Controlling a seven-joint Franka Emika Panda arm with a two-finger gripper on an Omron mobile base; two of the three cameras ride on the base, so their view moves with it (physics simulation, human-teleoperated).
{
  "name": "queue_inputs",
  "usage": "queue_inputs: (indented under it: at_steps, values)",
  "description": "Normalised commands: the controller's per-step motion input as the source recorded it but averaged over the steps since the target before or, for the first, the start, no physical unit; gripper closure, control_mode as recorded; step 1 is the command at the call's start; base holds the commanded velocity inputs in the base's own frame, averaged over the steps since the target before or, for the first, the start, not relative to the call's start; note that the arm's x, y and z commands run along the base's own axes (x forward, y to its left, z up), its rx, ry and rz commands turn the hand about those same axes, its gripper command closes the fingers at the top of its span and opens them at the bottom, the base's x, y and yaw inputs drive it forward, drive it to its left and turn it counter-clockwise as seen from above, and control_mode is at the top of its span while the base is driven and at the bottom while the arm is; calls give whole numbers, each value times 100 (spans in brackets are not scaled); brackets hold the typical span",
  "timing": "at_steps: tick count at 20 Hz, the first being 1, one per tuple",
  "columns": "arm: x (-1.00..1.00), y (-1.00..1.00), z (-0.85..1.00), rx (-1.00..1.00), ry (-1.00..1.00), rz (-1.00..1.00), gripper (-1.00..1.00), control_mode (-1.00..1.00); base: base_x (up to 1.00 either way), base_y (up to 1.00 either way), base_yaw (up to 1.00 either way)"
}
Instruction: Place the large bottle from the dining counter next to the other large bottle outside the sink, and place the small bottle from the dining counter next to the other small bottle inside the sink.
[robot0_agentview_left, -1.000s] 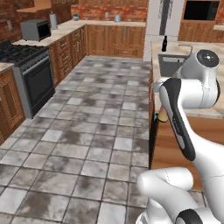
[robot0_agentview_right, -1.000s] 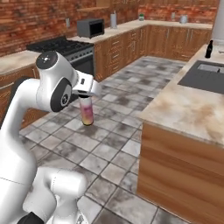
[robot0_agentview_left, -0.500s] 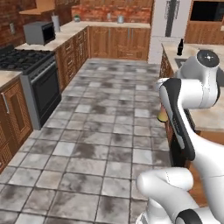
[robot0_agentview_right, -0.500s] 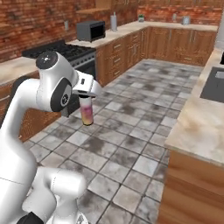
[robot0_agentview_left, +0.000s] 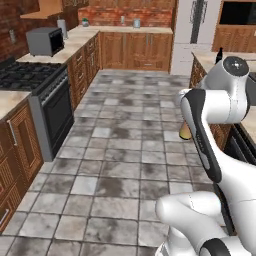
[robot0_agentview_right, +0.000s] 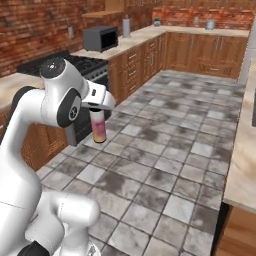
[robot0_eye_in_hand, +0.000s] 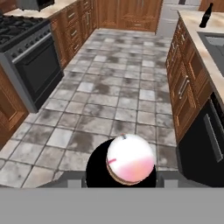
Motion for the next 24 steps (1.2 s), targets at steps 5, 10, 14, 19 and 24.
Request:
queue_inputs:
  at_steps: [5, 10, 14, 19, 24]
  values:
    - [0, 0, 0, 0, 0, 0, 100, 100, 49, 37, -19]
    - [0, 0, 0, 0, 0, 0, 100, 100, 35, 30, -21]
    - [0, 0, 0, 0, 0, 0, 100, 100, 7, 12, -25]
    - [0, 0, 0, 0, 0, 0, 100, 100, 4, 6, -24]
    - [0, 0, 0, 0, 0, 0, 100, 100, 71, 46, -13]
